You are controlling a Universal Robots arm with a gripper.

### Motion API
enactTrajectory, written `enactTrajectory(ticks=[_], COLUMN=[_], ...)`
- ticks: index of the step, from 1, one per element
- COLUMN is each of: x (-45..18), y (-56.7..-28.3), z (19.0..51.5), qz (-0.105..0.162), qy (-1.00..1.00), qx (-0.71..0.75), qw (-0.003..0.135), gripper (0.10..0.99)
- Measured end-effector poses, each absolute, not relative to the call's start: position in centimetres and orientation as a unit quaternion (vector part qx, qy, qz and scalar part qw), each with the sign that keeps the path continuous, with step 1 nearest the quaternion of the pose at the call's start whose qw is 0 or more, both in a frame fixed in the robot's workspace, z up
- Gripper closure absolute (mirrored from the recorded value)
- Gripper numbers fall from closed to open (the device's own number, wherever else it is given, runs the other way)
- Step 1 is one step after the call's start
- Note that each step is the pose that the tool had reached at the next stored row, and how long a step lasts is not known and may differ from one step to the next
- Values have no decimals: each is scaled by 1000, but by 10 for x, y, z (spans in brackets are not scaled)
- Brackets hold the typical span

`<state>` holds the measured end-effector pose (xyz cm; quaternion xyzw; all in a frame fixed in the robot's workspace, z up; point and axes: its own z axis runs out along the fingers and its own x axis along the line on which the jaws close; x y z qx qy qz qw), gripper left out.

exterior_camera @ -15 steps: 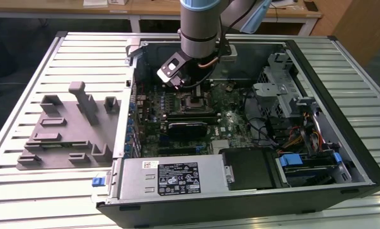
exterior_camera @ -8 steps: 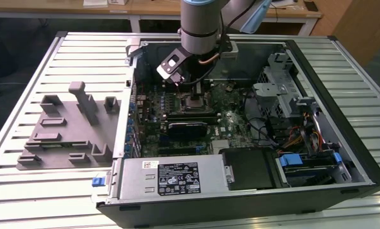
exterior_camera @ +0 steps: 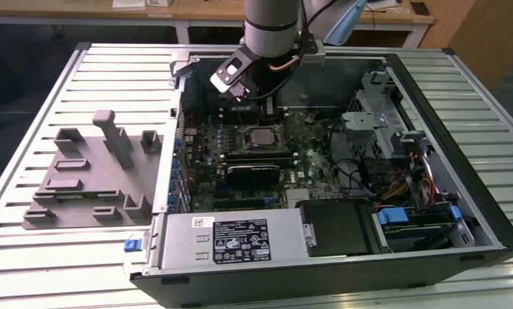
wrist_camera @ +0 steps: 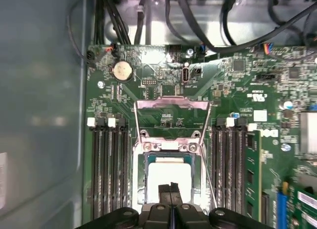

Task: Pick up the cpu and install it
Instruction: 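Place the cpu into insertion slot, then close the cpu cover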

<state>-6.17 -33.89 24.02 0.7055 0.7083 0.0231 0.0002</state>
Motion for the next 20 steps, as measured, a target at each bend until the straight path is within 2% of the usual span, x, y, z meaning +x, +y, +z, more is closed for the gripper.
enactTrajectory(ticks=[4, 20], x=[-62, -56], y=[-339, -339], z=[252, 252], qz=[23, 23], qy=[708, 708], qx=[706, 706], qw=[0, 0], gripper=[980, 980])
